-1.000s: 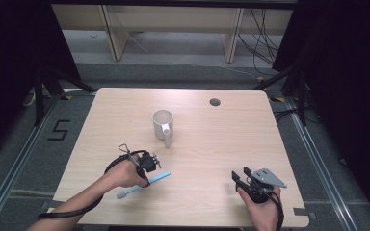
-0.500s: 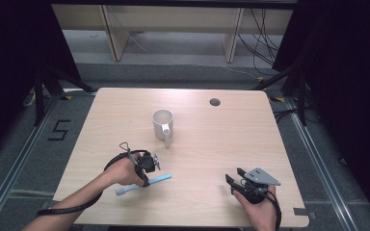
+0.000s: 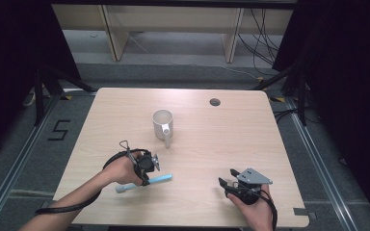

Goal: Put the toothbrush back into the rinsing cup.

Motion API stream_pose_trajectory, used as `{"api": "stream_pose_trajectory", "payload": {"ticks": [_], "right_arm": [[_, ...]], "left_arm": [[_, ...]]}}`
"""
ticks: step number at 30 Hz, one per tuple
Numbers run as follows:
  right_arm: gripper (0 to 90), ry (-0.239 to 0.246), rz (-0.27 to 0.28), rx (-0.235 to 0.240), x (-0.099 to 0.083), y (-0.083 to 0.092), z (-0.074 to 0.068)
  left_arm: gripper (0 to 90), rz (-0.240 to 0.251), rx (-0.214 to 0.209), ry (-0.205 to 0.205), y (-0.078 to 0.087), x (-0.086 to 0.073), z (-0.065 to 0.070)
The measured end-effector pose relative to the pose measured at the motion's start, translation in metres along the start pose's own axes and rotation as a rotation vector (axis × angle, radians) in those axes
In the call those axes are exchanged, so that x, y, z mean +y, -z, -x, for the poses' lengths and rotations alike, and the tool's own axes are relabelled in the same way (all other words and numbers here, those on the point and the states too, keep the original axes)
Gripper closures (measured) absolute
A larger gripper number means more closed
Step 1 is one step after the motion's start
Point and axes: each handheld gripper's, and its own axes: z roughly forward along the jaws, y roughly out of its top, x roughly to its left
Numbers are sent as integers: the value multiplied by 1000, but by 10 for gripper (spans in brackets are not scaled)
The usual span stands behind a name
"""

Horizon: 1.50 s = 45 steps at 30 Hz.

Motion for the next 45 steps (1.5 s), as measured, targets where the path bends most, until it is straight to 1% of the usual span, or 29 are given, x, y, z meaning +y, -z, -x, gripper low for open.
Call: {"api": "stream_pose_trajectory", "payload": {"ticks": [1, 2, 3, 5, 6, 7, 8, 11, 12, 14, 18, 20, 21, 22, 25, 27, 28, 29, 30, 31, 32, 33, 35, 37, 39, 40, 41, 44, 45], "right_arm": [[428, -4, -6, 12, 0, 0, -1], [428, 8, -4, 32, 1, -1, -3], [428, 25, 6, 39, 2, -2, -4], [429, 75, 0, 91, 5, -5, -11], [429, 75, 0, 91, 5, -5, -11], [431, 74, -5, 105, 6, -6, -13], [432, 87, -7, 131, 7, -8, -17], [441, 123, -15, 170, 10, -12, -25], [443, 162, -9, 184, 12, -15, -26], [446, 148, -19, 197, 13, -17, -31], [451, 159, -8, 243, 16, -22, -37], [455, 190, -6, 262, 19, -25, -40], [456, 191, -15, 268, 21, -26, -43], [456, 214, -10, 288, 23, -30, -46], [456, 243, -6, 329, 30, -36, -53], [456, 242, -4, 336, 31, -36, -55], [456, 252, -1, 354, 33, -39, -58], [456, 282, 15, 364, 35, -41, -59], [456, 281, 17, 382, 37, -42, -61], [457, 266, 11, 397, 38, -42, -63], [459, 284, 29, 406, 39, -44, -65], [466, 281, 34, 444, 41, -46, -67], [468, 283, 31, 449, 41, -46, -67], [473, 299, 34, 476, 43, -48, -69], [476, 308, 34, 477, 43, -48, -69], [480, 298, 34, 485, 43, -49, -72], [483, 300, 38, 487, 44, -49, -72], [492, 317, 46, 501, 46, -50, -75], [496, 333, 47, 510, 47, -51, -75]], "left_arm": [[783, 2, -2, -8, 1, 0, 1], [783, 0, -4, -19, 2, 0, 2], [782, 3, -9, -31, 3, 1, 3], [782, 6, -9, -44, 4, 1, 5], [782, 4, -13, -54, 5, 2, 5], [783, 11, -13, -61, 7, 3, 7], [782, 18, -13, -65, 8, 4, 9], [782, 33, -19, -90, 14, 7, 14], [782, 43, -18, -96, 15, 8, 15], [782, 47, -19, -109, 18, 9, 17], [783, 51, -19, -131, 23, 12, 20], [783, 58, -22, -141, 24, 13, 20], [783, 56, -17, -153, 25, 13, 20], [783, 58, -16, -156, 25, 14, 20], [782, 64, -18, -168, 26, 15, 21], [782, 65, -22, -175, 27, 15, 22], [782, 66, -23, -180, 28, 16, 22], [782, 67, -25, -181, 28, 16, 22], [782, 68, -29, -183, 28, 16, 22], [782, 72, -34, -183, 29, 17, 22], [782, 77, -40, -184, 29, 17, 22], [782, 76, -44, -187, 29, 17, 23], [782, 80, -45, -192, 29, 17, 23], [782, 79, -49, -198, 30, 17, 24], [782, 80, -52, -204, 30, 18, 25], [782, 80, -51, -207, 30, 18, 25], [782, 81, -52, -207, 30, 19, 26], [782, 79, -56, -219, 30, 20, 27], [782, 80, -60, -219, 30, 21, 28]]}}
